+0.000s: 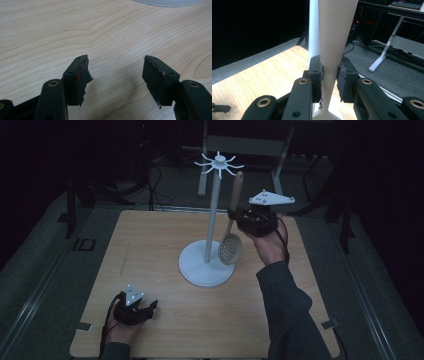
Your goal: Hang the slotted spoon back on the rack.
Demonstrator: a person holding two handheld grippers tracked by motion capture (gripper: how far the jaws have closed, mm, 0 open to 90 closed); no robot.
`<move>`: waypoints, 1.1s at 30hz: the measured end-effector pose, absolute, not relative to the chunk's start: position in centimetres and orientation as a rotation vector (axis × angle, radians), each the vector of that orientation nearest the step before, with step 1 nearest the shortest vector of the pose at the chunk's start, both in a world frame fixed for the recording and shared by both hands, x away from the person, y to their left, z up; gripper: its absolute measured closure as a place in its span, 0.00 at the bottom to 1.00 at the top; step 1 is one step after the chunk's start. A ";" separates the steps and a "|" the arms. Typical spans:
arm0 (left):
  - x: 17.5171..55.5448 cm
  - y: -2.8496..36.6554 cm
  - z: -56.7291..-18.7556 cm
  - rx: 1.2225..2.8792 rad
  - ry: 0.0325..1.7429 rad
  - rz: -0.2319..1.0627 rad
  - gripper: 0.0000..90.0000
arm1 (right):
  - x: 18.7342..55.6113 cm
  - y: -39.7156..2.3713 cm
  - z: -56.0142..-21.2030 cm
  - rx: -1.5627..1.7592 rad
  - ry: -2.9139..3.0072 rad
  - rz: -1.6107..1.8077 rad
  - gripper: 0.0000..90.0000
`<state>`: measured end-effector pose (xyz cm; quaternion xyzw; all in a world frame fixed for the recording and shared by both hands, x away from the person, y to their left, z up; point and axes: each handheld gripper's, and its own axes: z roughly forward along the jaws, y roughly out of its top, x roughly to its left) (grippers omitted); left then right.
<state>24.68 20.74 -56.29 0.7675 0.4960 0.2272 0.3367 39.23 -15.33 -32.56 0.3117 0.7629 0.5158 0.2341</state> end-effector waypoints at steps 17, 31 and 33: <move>24.6 20.8 -56.3 1.999 1.292 0.592 0.42 | 39.6 -14.6 -32.2 0.856 2.101 1.417 0.84; 24.6 20.8 -56.3 1.999 1.291 0.591 0.42 | 39.8 -14.4 -32.2 0.861 2.108 1.411 0.84; 24.6 20.8 -56.3 2.000 1.292 0.591 0.42 | 39.9 -14.3 -32.2 0.862 2.110 1.408 0.84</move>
